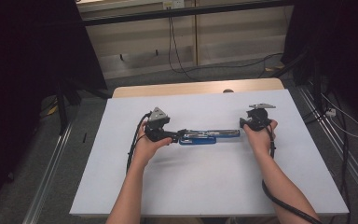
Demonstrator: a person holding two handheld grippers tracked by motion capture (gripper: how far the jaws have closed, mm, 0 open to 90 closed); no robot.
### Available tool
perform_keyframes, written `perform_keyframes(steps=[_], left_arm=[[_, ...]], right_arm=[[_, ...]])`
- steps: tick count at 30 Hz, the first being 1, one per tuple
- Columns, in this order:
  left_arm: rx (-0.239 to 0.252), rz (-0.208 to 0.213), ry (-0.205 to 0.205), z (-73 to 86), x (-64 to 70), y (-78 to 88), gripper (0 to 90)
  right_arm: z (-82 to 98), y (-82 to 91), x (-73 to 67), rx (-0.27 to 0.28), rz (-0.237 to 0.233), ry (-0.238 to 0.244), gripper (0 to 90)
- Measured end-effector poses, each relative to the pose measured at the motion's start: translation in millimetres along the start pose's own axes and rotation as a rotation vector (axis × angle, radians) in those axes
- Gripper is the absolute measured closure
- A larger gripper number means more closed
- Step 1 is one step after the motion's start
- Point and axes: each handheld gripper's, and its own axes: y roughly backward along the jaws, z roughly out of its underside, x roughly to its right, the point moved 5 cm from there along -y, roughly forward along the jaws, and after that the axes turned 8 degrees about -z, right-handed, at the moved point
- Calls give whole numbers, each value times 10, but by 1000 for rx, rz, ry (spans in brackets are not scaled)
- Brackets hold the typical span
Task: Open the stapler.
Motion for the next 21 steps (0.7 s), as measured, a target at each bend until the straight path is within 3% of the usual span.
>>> perform_keyframes(steps=[7,12,19,21], left_arm=[[-9,-2,1,16,-17,-9,130],[-13,-5,4,22,-32,-6,133],[-16,-7,9,26,-30,-4,136],[-19,-10,6,27,-36,1,135]], right_arm=[[-49,-63,2,-1,20,-1,542],[-59,-70,16,2,21,-2,648],[-37,-35,37,-1,-1,16,767],[-24,-17,63,1,-25,2,788]])
